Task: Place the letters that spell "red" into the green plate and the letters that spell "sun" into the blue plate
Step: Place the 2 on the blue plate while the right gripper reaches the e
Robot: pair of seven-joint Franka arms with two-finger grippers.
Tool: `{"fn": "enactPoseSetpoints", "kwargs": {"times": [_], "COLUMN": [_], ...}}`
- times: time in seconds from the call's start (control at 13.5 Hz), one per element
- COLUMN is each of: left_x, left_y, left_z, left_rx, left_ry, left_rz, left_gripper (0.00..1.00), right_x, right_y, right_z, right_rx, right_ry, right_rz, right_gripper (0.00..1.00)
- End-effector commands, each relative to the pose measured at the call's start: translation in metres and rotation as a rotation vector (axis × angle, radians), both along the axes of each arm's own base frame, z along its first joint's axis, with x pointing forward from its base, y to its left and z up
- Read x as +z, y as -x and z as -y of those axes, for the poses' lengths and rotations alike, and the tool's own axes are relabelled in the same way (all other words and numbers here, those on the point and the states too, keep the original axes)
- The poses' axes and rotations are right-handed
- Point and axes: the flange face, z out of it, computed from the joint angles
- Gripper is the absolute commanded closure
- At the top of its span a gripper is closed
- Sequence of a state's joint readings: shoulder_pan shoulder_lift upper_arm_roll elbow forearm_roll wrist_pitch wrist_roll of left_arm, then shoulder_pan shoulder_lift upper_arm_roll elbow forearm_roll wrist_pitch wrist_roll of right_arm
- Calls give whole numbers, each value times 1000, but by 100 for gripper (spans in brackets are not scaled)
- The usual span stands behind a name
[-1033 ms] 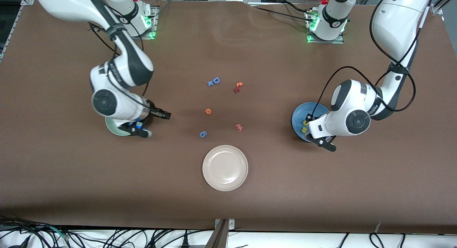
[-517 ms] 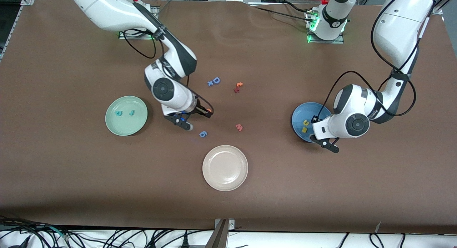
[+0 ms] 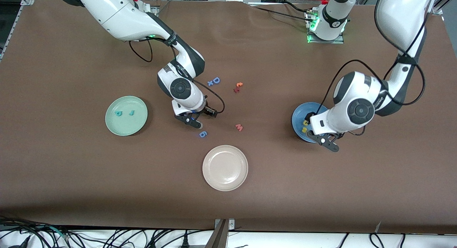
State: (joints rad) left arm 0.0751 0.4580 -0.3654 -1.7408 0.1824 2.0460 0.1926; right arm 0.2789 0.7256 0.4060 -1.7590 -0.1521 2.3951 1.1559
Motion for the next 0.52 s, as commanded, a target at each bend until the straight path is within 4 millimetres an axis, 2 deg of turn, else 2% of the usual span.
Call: {"fn": "enactPoseSetpoints", "kwargs": {"times": [0.0,0.15,0.3,0.37,0.44], "left_x": [76,131,197,219,245], "left_y": [10,14,13,17,27], "left_z": [6,3,-7,-5,-14], "left_rx": [-17,-1,20,23,49], "left_ry": [-50,-69,-62,-58,-62], "left_rz": [55,62,102,139,177], "left_gripper": [0,0,0,0,0], "right_x": [-10,-17,-20,-21,-19], "right_y": [-2,1,2,3,2], "right_z": [-5,-6,-5,-5,-5], "right_rx": [-26,-33,-36,-39,-40], "right_ry": [0,-1,1,0,-1], "right_rz": [12,5,-2,-6,-6], "right_gripper": [23,26,44,54,60]}}
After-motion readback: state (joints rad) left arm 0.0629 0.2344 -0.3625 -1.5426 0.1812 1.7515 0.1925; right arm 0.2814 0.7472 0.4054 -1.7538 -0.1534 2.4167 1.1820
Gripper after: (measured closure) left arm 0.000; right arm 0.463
